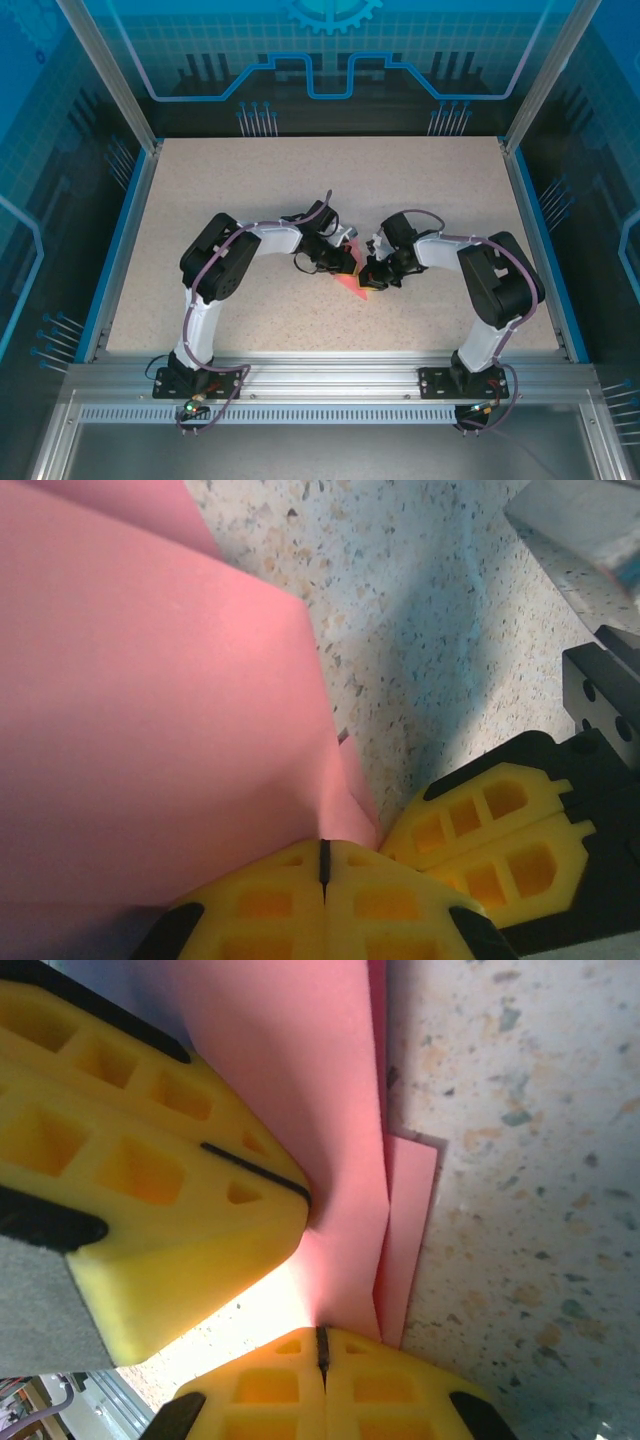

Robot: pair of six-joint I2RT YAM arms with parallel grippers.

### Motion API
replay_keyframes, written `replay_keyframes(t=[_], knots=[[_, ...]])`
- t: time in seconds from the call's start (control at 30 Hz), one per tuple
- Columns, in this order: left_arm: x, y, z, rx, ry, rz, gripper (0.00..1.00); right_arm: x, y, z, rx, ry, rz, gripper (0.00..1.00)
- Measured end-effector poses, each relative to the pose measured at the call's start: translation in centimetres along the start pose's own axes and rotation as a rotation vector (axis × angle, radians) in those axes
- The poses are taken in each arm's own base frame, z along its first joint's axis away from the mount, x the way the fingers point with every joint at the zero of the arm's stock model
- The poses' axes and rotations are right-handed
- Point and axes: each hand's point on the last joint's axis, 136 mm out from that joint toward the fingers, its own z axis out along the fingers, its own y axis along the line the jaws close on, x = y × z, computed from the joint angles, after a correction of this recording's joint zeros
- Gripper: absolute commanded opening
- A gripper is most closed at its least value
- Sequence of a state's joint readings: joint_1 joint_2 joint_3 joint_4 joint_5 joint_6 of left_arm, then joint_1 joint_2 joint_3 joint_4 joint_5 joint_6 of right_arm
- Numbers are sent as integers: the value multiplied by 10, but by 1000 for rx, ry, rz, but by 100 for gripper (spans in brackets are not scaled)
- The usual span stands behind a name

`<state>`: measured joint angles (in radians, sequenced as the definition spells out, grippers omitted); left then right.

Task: Fold a paper plane with a square sheet of paper (fold left side to right side)
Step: Fourth fold the wing at the center of the table.

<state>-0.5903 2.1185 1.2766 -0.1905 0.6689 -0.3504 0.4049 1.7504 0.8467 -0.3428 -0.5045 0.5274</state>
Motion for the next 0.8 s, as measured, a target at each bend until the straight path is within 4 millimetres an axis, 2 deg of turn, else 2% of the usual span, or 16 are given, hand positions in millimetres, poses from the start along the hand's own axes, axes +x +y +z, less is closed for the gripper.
replay_keyframes(t=[0.4, 0.8], knots=[[-5, 4, -4, -14, -13, 11, 0, 1, -1, 0, 6, 7, -9, 0], [-55, 43, -41, -108, -142, -1, 0, 1, -1, 0, 6, 8, -10, 0]])
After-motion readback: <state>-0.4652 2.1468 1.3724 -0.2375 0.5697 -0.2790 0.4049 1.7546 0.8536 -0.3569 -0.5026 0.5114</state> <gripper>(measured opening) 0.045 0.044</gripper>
